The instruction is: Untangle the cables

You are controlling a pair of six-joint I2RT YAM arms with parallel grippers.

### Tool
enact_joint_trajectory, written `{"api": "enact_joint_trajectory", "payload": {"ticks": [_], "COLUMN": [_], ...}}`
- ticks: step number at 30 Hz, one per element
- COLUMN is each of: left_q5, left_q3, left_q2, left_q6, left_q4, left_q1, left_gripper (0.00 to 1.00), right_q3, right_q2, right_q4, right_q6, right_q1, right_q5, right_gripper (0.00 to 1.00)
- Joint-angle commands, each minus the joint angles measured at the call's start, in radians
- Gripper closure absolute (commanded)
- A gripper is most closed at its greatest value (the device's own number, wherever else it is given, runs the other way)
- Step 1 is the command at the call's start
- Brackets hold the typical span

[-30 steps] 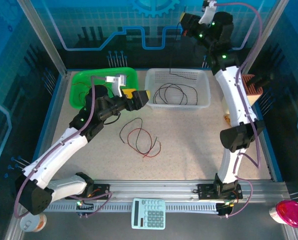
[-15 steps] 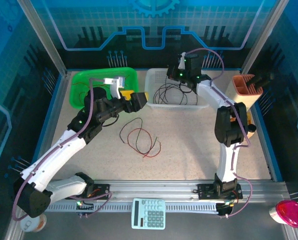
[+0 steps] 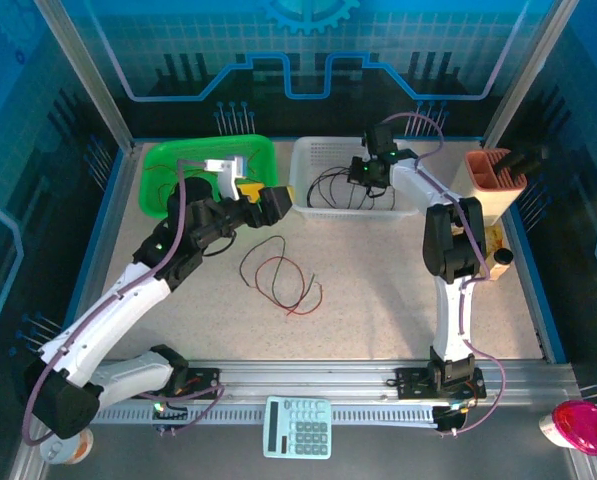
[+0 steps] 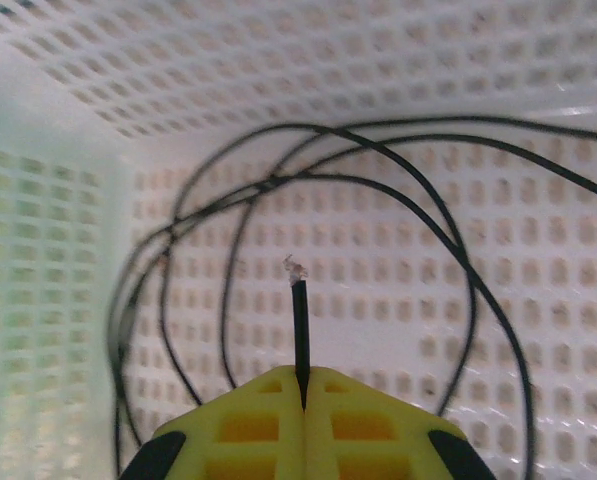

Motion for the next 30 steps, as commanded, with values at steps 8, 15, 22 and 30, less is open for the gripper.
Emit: {"api": "enact_joint_trajectory", "payload": {"ticks": [8,15,22,30], "left_q5": [-0.167,-0.255,-0.285,-0.293], "left_q3": [-0.063,-0.106,-0.141,-0.166], "left_q2": [-0.055,-0.069,-0.069,-0.067], "left_q6": [0.044,0.043,0.035,0.028], "left_q4": [-0.136,-0.186,-0.189,-0.177], "left_q1": [-0.006,-0.006,-0.004,0.000], "left_gripper": [0.01,0.01,0.01,0.01], "right_q3": [0.063,0.106,0.092,0.000], "right_q2": [-0.004,-0.083,-0.201,-0.365], "right_q4": [-0.116,-0.120,-0.099,-0.040], "right_q6": [-0.026,-0.036,-0.041,-0.069], "right_q1": [-0.041,-0.045,-0.047,0.006], "right_q5": [0.024,0.028,0.081,0.053], "right_gripper": [0.49,0.28,0.21,0.28]}}
